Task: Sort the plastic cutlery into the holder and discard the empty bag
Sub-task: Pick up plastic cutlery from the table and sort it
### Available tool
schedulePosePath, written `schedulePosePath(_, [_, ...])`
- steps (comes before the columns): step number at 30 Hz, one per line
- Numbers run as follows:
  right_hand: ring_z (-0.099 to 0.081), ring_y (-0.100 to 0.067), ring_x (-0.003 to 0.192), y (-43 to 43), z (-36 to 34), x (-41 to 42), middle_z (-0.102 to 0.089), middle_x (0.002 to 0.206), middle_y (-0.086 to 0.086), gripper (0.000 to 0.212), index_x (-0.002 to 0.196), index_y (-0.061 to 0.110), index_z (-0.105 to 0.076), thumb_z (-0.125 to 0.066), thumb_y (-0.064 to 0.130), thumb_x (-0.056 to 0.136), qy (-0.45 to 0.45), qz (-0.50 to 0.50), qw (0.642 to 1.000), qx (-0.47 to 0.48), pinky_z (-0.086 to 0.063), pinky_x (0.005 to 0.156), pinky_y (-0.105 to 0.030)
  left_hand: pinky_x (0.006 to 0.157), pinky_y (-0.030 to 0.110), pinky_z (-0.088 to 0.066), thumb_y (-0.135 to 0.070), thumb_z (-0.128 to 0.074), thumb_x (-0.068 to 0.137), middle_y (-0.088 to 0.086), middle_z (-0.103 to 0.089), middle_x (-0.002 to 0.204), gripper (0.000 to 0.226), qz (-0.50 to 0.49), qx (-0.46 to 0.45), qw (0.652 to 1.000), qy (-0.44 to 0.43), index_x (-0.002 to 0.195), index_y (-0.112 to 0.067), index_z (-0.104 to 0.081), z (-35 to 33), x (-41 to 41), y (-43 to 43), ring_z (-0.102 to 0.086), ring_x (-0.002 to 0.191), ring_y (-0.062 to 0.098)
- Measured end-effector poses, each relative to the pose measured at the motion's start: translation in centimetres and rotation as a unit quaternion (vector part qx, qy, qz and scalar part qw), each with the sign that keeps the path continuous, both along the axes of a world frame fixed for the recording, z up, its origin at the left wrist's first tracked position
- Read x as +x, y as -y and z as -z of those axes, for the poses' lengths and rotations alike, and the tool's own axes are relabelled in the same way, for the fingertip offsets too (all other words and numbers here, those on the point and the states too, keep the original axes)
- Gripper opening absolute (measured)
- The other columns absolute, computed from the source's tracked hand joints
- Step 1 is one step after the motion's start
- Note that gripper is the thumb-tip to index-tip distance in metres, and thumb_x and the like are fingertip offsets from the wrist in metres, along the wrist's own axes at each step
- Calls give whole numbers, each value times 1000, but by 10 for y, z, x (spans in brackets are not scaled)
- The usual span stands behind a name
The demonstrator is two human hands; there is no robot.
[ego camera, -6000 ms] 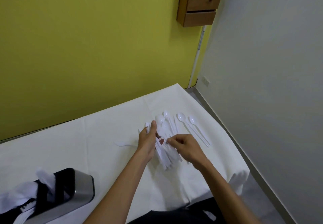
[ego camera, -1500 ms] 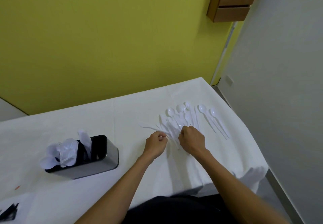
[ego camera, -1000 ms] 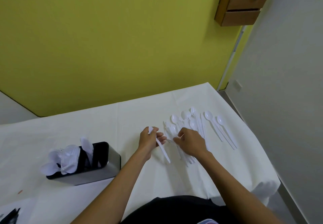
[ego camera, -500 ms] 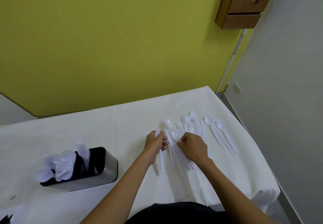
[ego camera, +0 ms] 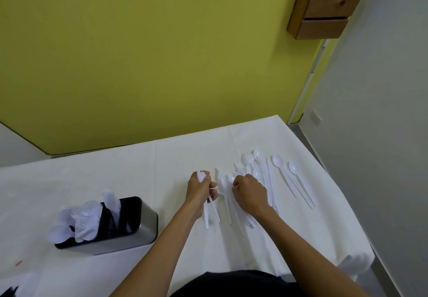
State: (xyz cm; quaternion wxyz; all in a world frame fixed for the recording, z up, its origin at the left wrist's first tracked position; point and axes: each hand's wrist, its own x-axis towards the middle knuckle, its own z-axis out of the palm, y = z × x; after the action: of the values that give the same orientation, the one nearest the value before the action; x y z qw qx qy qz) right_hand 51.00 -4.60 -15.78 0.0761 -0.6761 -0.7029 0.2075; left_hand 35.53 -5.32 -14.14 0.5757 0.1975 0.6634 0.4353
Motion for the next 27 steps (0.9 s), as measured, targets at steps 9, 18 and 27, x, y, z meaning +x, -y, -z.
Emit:
schedulePosePath(9, [-64, -24, 83, 3, -1, -7, -60, 103, -2, 20, 102, 14, -64, -54, 30, 97, 12, 4, 999, 36, -51, 69, -33, 46, 24, -37, -56, -57, 94, 5, -58, 89, 39, 77, 1, 996, -48, 116, -23, -58, -2, 12, 5, -42, 61, 16])
schedulePosePath(18, [-61, -18, 84, 5, 2, -7, -60, 103, 2, 19, 97, 19, -69, -50, 24, 98, -52, -1, 997, 53, -49, 67, -28, 51, 25, -38, -46, -54, 99, 3, -67, 96, 36, 80, -16, 994, -77, 111, -14, -64, 0, 0, 7, -45, 66, 17])
schedulePosePath(27, [-59, -4, 94, 16, -21, -16, -68, 101, 10, 13, 100, 32, -76, -65, 33, 93, -246, -25, 967, 65, -51, 81, -23, 59, 28, -45, -40, -47, 100, 3, -63, 81, 31, 95, 41, 989, -104, 98, -15, -66, 0, 9, 2, -54, 66, 16])
